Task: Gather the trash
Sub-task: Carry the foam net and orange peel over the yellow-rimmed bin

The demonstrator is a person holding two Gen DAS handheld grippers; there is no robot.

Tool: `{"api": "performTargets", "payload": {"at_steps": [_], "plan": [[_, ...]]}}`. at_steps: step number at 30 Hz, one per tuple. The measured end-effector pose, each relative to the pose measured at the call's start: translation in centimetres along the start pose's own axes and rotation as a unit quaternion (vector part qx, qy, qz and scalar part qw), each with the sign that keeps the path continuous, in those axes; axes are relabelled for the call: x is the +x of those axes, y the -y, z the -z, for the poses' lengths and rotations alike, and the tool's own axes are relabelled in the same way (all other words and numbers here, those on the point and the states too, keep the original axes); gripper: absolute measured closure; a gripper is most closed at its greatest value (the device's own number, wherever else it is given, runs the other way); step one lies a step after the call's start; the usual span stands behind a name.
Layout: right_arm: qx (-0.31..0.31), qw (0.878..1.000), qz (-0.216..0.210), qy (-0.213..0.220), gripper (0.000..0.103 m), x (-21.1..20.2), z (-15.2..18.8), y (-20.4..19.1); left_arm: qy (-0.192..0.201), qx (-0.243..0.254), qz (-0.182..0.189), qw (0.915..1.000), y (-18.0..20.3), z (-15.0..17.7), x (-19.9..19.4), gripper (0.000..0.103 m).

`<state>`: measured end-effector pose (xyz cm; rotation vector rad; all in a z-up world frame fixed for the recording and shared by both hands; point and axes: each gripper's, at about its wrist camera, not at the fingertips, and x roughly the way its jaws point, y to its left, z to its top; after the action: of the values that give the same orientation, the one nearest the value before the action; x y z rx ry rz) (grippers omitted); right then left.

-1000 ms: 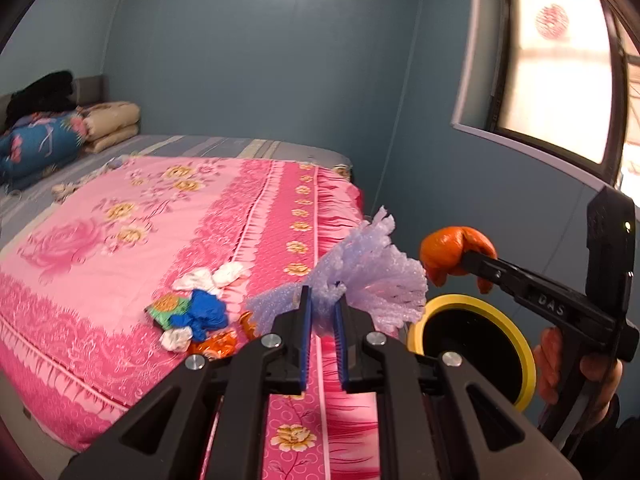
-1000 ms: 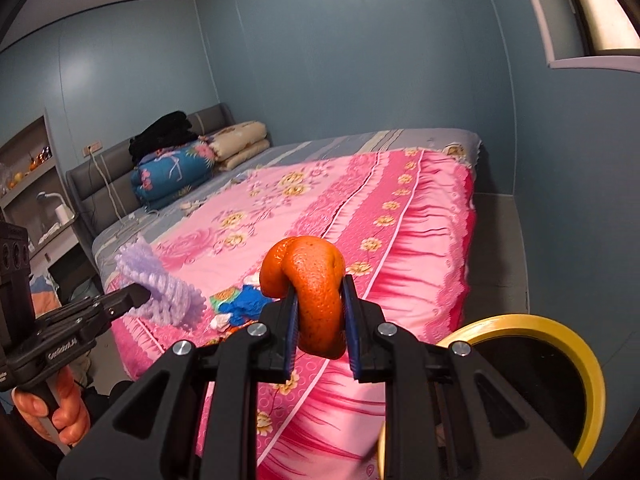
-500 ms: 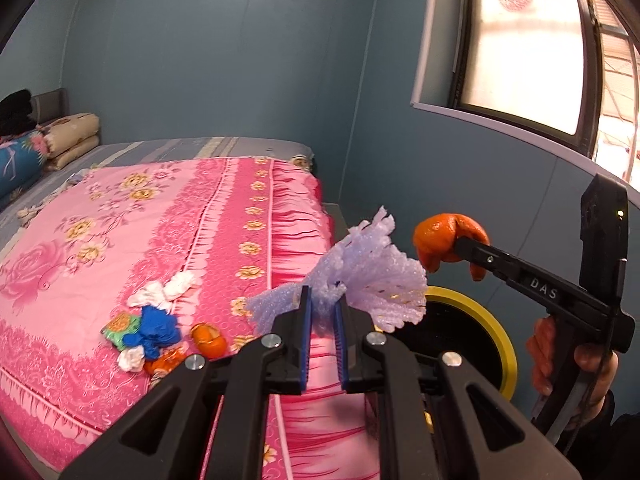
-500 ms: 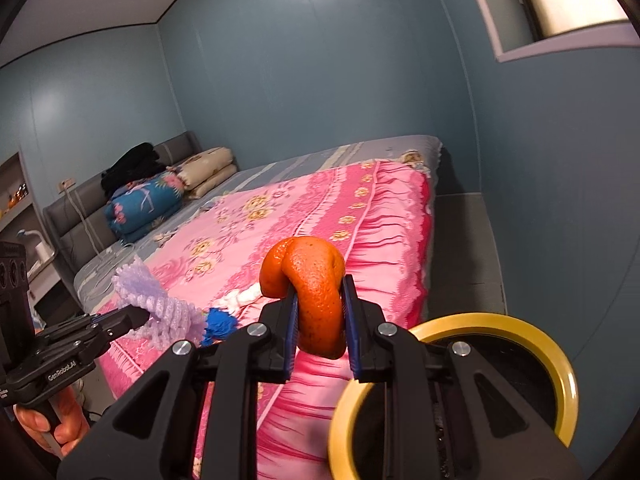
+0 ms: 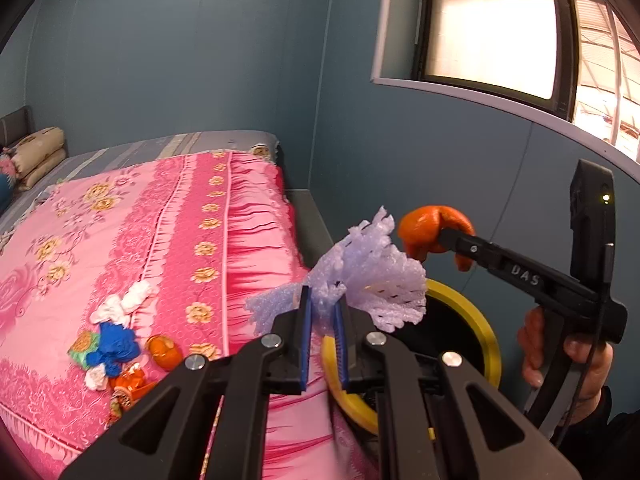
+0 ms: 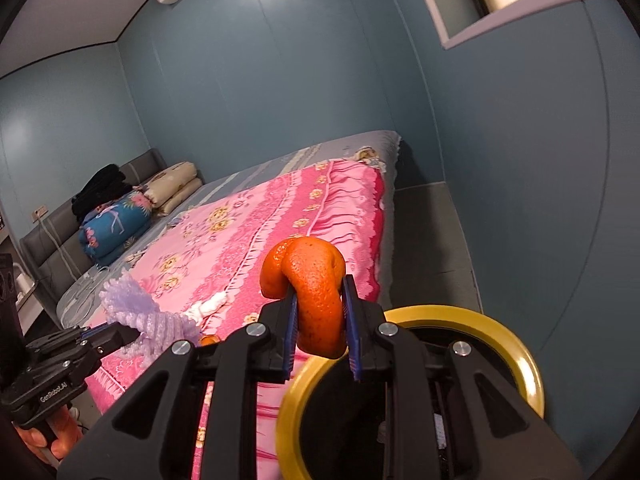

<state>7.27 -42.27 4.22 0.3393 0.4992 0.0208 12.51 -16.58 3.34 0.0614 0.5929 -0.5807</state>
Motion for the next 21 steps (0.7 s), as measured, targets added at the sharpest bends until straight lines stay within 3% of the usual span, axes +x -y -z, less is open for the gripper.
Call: {"api": "performTargets", "payload": {"at_steps": [21], "plan": [[0.05,0.997,0.035,-0.044,0.082,2.7,1.2,5.2,-0.073,0.007,0.044,0.9963,3.5,2.4,5.9,0.093]]}}
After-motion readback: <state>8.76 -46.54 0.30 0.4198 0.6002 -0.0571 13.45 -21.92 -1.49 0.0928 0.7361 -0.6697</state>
